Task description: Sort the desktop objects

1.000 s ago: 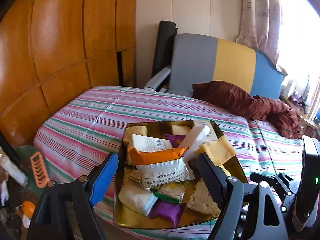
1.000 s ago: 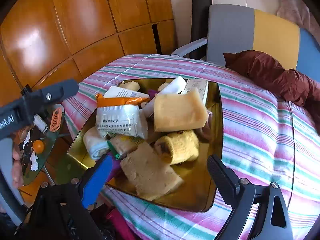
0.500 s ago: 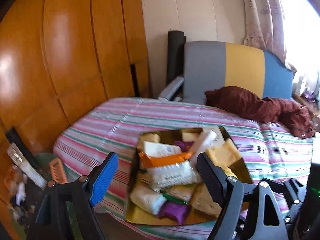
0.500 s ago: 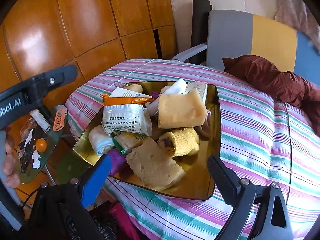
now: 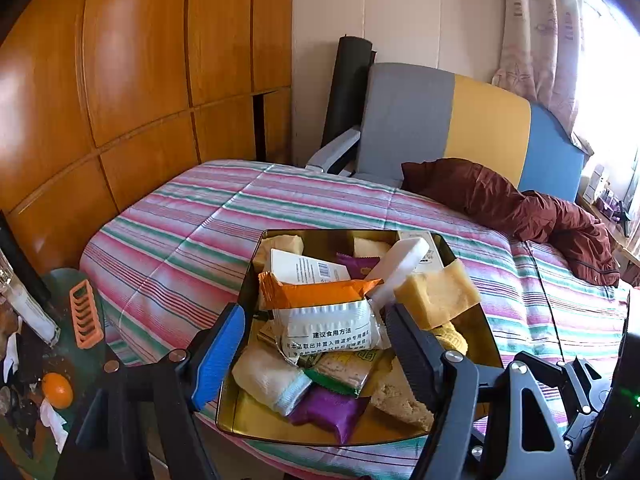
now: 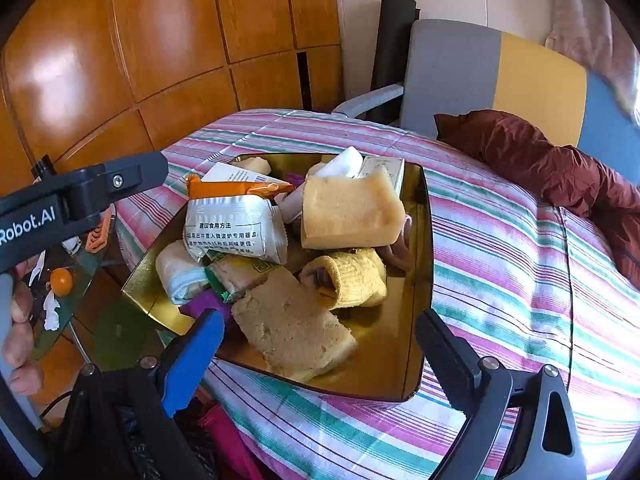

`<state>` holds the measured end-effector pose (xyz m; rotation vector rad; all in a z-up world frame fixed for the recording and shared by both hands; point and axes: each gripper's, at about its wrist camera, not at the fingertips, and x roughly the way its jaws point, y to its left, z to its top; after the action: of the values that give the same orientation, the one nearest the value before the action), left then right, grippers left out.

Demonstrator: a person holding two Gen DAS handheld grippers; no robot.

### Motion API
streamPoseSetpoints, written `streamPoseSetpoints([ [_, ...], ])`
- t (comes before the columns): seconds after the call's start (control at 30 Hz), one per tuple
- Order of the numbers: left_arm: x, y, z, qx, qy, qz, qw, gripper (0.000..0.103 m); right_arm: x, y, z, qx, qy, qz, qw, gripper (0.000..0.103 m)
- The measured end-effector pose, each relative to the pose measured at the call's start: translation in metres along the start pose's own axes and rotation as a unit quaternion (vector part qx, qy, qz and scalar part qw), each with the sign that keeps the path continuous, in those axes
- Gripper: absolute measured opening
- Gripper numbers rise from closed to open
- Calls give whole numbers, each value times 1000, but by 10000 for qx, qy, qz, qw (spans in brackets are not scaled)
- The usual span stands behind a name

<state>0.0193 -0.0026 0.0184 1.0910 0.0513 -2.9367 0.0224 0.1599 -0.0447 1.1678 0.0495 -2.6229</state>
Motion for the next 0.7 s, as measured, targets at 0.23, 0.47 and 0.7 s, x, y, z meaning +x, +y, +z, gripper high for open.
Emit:
streamPoseSetpoints([
  [0.23, 5, 2, -2, 32, 25, 44, 10000, 74, 4, 2, -1, -22, 53, -26, 10000, 97],
  [0.47, 8, 2, -3, 72, 49, 16, 10000, 63, 4, 1, -2, 2, 22, -78, 10000, 97],
  [0.7, 9, 0, -4, 175, 47, 46, 9998, 56, -2, -3, 0, 90, -208, -243, 9994, 97],
])
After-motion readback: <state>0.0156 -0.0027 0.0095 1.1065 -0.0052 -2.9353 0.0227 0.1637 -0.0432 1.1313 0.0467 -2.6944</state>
